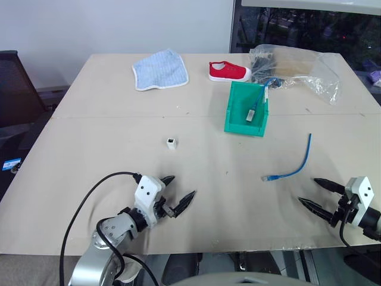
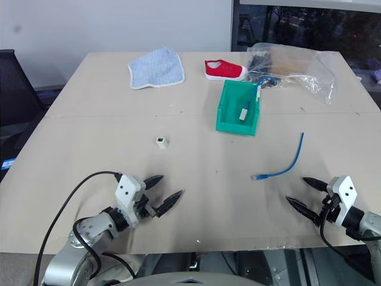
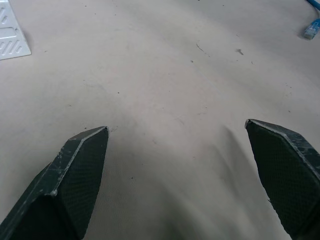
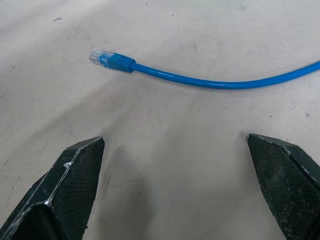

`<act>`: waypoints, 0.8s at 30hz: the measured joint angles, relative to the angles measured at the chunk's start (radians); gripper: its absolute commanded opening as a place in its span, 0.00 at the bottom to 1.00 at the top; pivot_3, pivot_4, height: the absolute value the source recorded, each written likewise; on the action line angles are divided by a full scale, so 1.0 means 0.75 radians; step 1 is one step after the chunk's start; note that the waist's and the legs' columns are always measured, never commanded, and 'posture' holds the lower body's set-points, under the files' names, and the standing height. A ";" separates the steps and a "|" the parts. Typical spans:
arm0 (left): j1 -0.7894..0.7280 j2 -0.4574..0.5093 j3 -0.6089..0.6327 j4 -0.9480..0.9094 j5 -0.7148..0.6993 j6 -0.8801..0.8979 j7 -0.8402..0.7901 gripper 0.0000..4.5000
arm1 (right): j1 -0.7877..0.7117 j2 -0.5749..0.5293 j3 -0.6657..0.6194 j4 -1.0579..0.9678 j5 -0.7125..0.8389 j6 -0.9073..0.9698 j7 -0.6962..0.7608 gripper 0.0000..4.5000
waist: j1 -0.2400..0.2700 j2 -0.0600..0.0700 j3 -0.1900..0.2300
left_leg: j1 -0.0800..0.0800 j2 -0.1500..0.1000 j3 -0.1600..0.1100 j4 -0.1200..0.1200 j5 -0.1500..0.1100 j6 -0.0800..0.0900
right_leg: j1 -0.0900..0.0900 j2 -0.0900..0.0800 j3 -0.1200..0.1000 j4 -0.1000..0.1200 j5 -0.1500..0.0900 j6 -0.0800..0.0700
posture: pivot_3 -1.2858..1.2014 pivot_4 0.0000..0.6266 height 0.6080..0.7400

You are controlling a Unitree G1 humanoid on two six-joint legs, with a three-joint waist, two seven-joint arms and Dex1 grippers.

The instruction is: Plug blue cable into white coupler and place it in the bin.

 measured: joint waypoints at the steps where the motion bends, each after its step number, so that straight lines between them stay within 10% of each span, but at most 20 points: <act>1: 0.000 0.000 0.000 0.000 0.000 0.000 0.000 1.00 | 0.000 0.000 0.000 0.000 0.000 0.000 0.000 0.99 | 0.000 0.000 0.000 | 0.000 0.000 0.000 0.000 0.000 0.000 | 0.000 0.000 0.000 0.000 0.000 0.000 | 0.52 0.24 1.00; 24: 0.019 0.012 -0.012 0.007 -0.006 -0.046 -0.064 1.00 | -0.078 -0.008 0.015 0.044 -0.041 -0.026 0.044 0.99 | 0.000 0.000 0.000 | 0.000 0.000 0.001 0.000 0.000 0.000 | 0.000 0.000 0.000 0.000 0.000 0.000 | 0.52 0.24 1.00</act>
